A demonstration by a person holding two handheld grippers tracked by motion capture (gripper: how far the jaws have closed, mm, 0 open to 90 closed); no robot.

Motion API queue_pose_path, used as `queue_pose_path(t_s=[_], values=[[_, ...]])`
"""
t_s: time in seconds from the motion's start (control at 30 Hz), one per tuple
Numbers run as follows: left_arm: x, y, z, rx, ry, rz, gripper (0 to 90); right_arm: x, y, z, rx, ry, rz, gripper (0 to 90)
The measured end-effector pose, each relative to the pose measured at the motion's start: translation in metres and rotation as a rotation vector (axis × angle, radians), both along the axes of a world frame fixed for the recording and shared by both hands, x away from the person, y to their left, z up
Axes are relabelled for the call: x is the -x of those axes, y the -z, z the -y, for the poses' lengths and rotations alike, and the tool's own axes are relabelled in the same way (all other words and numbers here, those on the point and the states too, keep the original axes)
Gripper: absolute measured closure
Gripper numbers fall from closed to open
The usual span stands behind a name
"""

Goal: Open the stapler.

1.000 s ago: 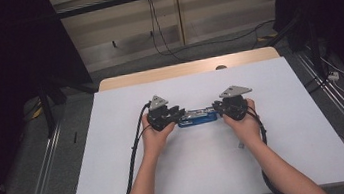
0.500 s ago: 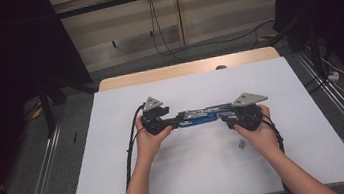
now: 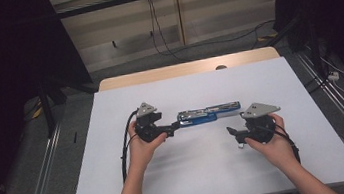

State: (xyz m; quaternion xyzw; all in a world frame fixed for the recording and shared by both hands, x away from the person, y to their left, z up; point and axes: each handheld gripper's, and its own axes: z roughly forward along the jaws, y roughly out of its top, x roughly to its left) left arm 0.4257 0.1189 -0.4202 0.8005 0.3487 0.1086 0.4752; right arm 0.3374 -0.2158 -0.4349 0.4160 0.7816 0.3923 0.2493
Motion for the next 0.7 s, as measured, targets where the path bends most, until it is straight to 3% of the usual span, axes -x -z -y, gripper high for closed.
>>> queue_pose_path(t_s=[0.27,0.47,0.7], values=[[0.015,0.004,-0.01,-0.039,0.011,0.007,11.0,0.017,0.004,0.006,0.015,0.009,-0.018,24.4],[0.027,0.005,-0.019,-0.035,0.022,0.022,9.6,0.028,0.011,0.005,0.032,0.007,-0.044,24.2],[0.033,0.002,-0.029,-0.013,0.015,0.04,9.6,0.033,0.02,0.002,0.006,0.056,-0.062,24.2]])
